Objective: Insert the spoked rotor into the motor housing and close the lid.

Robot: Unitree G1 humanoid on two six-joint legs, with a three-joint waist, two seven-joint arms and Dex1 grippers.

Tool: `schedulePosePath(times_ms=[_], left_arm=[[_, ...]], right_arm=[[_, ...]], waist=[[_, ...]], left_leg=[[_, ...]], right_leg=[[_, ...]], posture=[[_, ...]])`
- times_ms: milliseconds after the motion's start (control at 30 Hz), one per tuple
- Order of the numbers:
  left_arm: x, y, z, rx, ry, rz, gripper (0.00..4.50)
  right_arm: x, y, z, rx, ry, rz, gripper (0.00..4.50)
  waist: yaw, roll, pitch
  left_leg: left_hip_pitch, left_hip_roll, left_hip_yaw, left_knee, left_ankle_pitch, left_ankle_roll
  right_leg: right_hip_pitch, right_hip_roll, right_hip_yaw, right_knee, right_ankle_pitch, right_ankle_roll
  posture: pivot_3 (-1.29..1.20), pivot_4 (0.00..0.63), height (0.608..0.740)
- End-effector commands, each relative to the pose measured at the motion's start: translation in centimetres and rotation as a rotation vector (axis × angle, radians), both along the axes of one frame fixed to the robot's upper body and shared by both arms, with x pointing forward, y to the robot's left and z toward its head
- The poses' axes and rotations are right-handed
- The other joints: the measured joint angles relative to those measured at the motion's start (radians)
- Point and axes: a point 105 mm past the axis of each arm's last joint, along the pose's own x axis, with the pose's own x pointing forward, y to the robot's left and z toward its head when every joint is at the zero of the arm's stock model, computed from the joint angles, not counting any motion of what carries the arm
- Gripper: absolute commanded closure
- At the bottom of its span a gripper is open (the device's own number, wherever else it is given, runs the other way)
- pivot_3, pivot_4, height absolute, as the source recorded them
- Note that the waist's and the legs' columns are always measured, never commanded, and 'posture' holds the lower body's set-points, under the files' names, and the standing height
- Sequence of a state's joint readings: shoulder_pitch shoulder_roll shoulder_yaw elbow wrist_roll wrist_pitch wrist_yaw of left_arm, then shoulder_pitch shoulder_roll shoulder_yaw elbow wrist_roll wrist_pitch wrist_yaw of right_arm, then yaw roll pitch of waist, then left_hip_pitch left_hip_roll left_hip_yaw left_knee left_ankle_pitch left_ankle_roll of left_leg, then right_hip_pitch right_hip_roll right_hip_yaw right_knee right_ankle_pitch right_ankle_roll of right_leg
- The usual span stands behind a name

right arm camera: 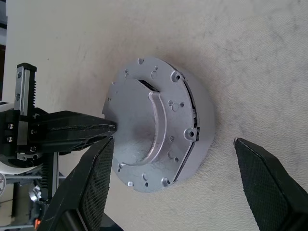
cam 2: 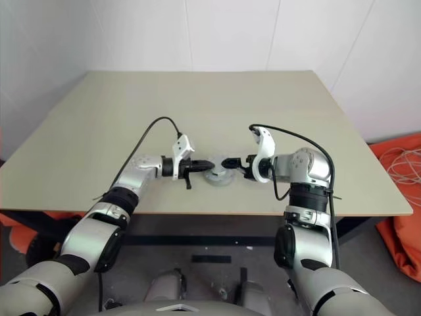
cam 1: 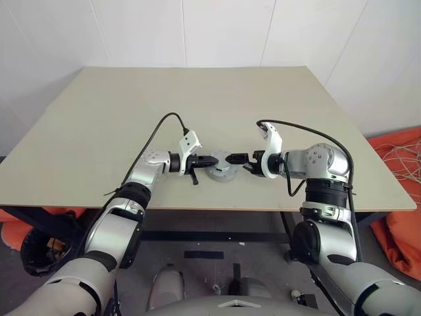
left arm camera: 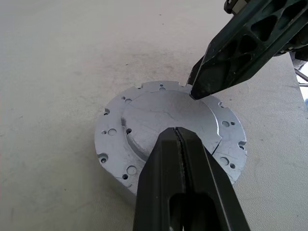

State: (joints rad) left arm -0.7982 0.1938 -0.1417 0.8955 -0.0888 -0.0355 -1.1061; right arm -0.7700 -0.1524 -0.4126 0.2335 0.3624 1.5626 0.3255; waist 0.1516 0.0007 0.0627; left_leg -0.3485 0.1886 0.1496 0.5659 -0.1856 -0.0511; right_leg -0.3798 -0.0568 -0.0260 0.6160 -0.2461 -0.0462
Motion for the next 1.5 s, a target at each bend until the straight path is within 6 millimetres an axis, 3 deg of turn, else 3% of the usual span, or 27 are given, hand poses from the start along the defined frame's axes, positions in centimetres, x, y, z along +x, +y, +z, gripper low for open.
schedulePosePath(times_ms=[33, 400, 700, 867, 1067, 1367, 1433, 1500], left_arm=[[0.0, -0.1, -0.1, 0.027, 0.001, -0.012, 4.50], [0.1, -0.1, 0.1, 0.026, -0.002, -0.016, 4.50], [0.0, -0.2, 0.1, 0.024, 0.001, -0.020, 4.50], [-0.1, -0.2, 0.0, 0.023, 0.001, -0.021, 4.50], [-0.2, -0.2, -0.1, 0.024, 0.004, -0.022, 4.50], [-0.2, -0.1, -0.1, 0.020, 0.006, -0.020, 4.50], [-0.2, -0.1, -0.1, 0.020, 0.006, -0.019, 4.50], [-0.2, -0.1, -0.2, 0.020, 0.006, -0.018, 4.50]], right_arm=[[0.3, 0.5, 1.1, 0.045, -0.009, 0.008, 0.01], [0.0, 1.4, 0.2, 0.148, 0.062, -0.011, 0.01], [-0.2, 2.8, -0.3, 0.427, 0.158, -0.035, 0.01], [-0.9, 3.5, -1.1, 0.504, 0.200, -0.016, 0.01], [-1.8, 4.1, -0.6, 0.581, 0.180, 0.053, 0.01], [-1.7, 3.4, -0.1, 0.589, 0.161, 0.039, 2.81], [-1.6, 3.2, -0.1, 0.588, 0.158, 0.027, 3.23], [-1.5, 3.1, 0.0, 0.589, 0.154, 0.019, 3.33]], waist=[[0.000, 0.000, 0.000], [0.001, 0.000, 0.000], [-0.002, 0.000, 0.000], [-0.009, 0.000, 0.000], [-0.010, 0.000, 0.000], [0.001, 0.000, 0.000], [0.002, 0.000, 0.000], [0.002, 0.000, 0.000]], left_leg=[[0.000, 0.000, 0.000, 0.000, 0.000, 0.000], [0.000, 0.000, 0.000, -0.001, 0.001, -0.002], [0.000, 0.000, 0.000, -0.002, 0.001, -0.002], [0.000, 0.001, 0.001, -0.003, 0.002, -0.003], [0.000, 0.001, 0.001, -0.003, 0.002, -0.003], [-0.001, 0.000, 0.001, -0.003, 0.002, -0.004], [-0.003, 0.000, 0.001, -0.003, 0.003, -0.004], [-0.003, 0.000, 0.001, -0.003, 0.003, -0.004]], right_leg=[[0.000, 0.000, 0.000, 0.000, 0.000, 0.000], [-0.001, 0.000, 0.000, 0.000, 0.000, 0.000], [-0.002, 0.000, 0.000, 0.000, 0.000, 0.000], [-0.002, 0.000, 0.000, 0.001, 0.000, -0.001], [-0.003, 0.001, 0.000, 0.001, -0.001, -0.002], [-0.005, 0.000, 0.000, 0.002, -0.001, -0.002], [-0.006, 0.000, -0.001, 0.002, -0.001, -0.002], [-0.006, 0.000, -0.001, 0.002, -0.001, -0.002]], posture=[[0.00, 0.000, 0.740], [0.00, 0.000, 0.740], [0.00, 0.000, 0.740], [0.00, 0.000, 0.740], [0.00, 0.000, 0.740], [0.00, 0.000, 0.740], [0.00, 0.000, 0.740], [0.00, 0.000, 0.740]])
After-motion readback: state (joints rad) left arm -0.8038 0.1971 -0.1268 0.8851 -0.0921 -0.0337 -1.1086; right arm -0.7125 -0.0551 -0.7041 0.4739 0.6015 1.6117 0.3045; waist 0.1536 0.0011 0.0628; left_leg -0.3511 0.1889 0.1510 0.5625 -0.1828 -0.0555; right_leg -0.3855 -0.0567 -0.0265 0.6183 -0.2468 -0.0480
